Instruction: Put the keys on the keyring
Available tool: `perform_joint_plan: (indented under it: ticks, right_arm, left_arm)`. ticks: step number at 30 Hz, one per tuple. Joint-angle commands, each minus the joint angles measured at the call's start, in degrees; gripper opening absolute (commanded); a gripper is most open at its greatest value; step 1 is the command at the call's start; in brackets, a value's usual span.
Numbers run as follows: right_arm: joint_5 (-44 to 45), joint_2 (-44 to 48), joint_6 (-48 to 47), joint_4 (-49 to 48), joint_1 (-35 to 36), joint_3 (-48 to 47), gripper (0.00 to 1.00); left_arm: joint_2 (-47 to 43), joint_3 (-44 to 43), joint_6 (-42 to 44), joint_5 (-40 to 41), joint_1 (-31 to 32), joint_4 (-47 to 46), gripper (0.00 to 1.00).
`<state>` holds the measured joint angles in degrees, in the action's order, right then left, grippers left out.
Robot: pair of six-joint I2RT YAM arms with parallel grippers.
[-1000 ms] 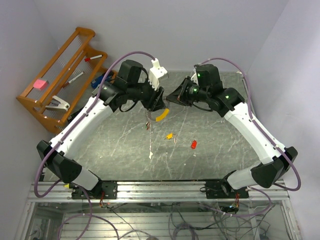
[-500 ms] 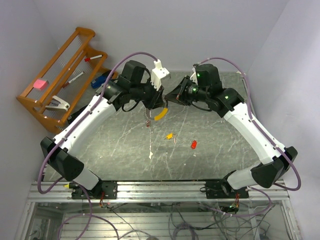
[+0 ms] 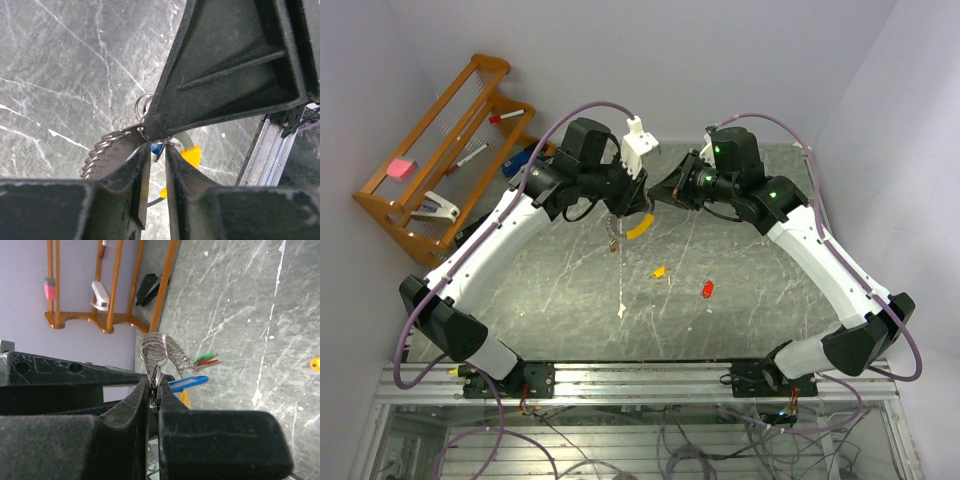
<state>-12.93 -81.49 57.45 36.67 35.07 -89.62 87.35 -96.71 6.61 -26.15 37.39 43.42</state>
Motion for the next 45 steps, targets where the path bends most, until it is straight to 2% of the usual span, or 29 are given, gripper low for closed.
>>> perform_joint_plan:
  ticks: [1,7,14,30,45]
  right_arm:
    - [0.8,0.6,0.1,-1.2,0.3,-0.2,0.0]
    - [-1.2,0.2,-0.5,-1.8,0.8,-0.8,0.0]
    - [-0.3,1.5,-0.5,-1.6,0.8,1.2,0.0]
    - [0.9,0.7,-0.9,-1.5,0.8,1.1,0.0]
    - [2.0,-0.6,-1.2,-1.2,0.8,0.6,0.0]
  left_arm:
    - [-0.8,-2.3,0.5,2.3,0.5,0.9,0.32]
    - [-1.0,-2.7,1.3,7.0,0.5,1.5,0.36]
    - [-1.3,-4.1,2.4,10.9,0.4,3.3,0.34]
    - [-1.1,-4.9,-2.4,2.4,0.5,1.6,0.36]
    - [-2.1,-4.5,-4.1,2.2,0.5,2.1,0.41]
